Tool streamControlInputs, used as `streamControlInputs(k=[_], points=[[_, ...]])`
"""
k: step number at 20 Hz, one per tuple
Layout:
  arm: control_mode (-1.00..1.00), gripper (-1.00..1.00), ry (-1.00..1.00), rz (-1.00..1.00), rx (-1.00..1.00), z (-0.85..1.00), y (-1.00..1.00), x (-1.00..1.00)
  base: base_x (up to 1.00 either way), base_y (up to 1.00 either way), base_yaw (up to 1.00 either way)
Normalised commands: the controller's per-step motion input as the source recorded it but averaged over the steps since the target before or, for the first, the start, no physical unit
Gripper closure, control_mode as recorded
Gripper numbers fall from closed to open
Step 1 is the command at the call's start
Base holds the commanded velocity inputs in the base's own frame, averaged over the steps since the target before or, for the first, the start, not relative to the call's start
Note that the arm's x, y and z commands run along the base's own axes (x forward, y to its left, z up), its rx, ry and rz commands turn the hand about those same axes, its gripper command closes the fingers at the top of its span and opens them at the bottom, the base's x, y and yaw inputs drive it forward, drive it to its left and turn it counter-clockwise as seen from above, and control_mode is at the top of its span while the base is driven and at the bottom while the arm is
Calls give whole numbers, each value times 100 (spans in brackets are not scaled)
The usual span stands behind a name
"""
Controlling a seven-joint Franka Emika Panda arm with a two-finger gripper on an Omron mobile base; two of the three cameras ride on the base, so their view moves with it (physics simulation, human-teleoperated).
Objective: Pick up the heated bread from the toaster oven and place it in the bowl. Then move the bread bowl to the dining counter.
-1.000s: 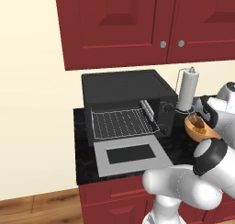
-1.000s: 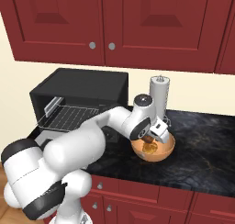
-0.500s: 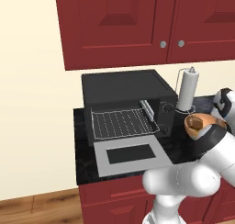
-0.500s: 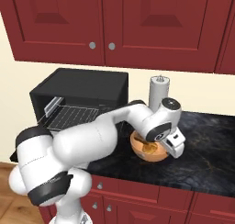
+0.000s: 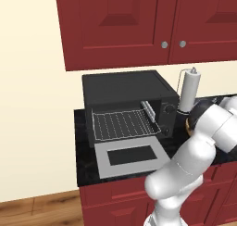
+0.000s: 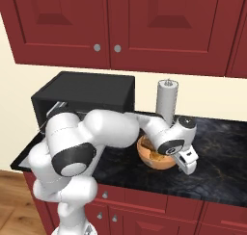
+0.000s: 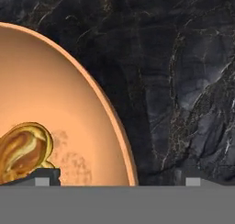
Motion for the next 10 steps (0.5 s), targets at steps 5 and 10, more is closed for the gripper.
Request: streamControlInputs(k=[5,10], points=[[-100,100,0,-1,0,-22,1,39,0,0,0],[-100,100,0,0,0,0,3,0,0,0,0]])
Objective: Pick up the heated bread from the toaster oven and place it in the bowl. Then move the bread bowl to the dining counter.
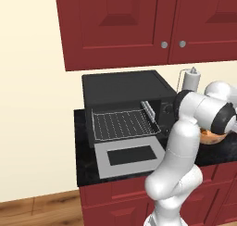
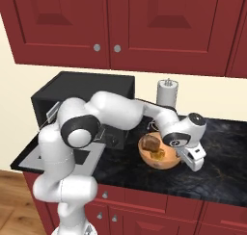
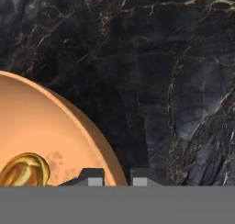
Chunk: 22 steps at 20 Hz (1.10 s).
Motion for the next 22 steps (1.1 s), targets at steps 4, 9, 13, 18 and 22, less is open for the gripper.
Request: streamControlInputs(k=[4,9,13,18,22], points=[[-100,100,-7,-5,-1,24,13,-28,0,0,0],[-100,100,-23,-15,-10,80,47,-50,0,0,0],[-100,100,-8,-23,-8,91,85,-53,0,0,0],[-100,100,0,-24,-7,71,100,-31,0,0,0],[-100,100,-3,-17,-3,21,100,-13,0,0,0]])
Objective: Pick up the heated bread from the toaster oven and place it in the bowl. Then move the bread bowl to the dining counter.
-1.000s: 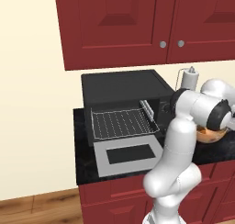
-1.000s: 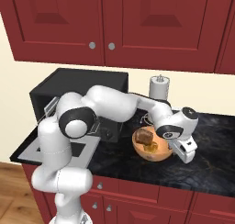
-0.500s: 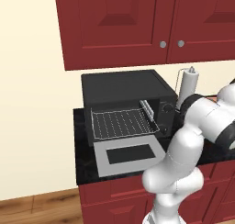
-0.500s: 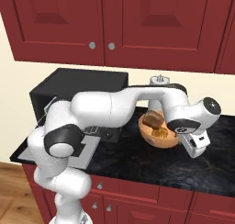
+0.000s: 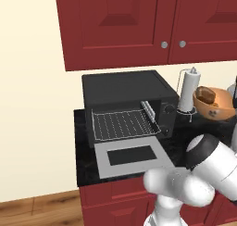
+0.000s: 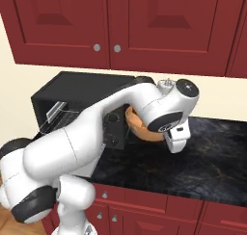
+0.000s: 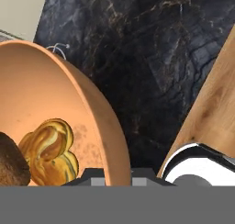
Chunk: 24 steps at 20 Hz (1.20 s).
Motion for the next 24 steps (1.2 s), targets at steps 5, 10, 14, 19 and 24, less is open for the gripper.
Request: streamControlInputs(k=[5,10,14,19,24], points=[[-100,100,-18,0,-8,0,100,-53,0,0,0],[100,100,-16,16,-11,0,70,-35,-14,8,8],[100,100,0,0,0,0,0,0,-65,13,89],[100,100,0,0,0,0,0,0,-18,0,100],[100,100,0,0,0,0,0,0,-7,0,100]])
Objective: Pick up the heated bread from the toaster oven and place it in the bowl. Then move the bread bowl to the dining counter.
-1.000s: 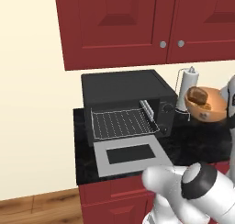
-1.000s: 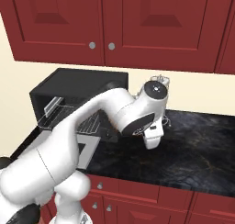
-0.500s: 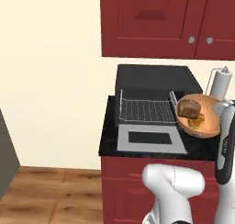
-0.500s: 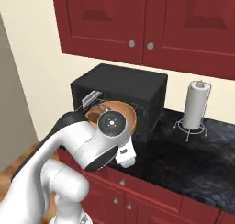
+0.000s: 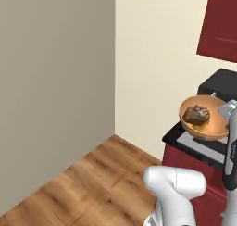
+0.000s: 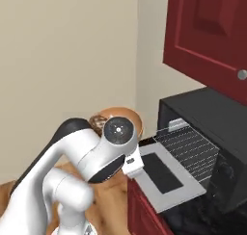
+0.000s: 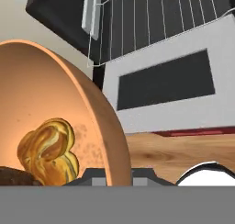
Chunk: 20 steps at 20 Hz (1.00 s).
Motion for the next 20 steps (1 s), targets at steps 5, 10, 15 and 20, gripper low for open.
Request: streamControlInputs(k=[5,10,15,20], points=[[100,100,0,0,0,0,0,0,-5,0,100],[100,100,0,0,0,0,0,0,-5,0,100],[100,100,0,0,0,0,0,0,-2,0,100],[100,100,0,0,0,0,0,0,0,0,100]])
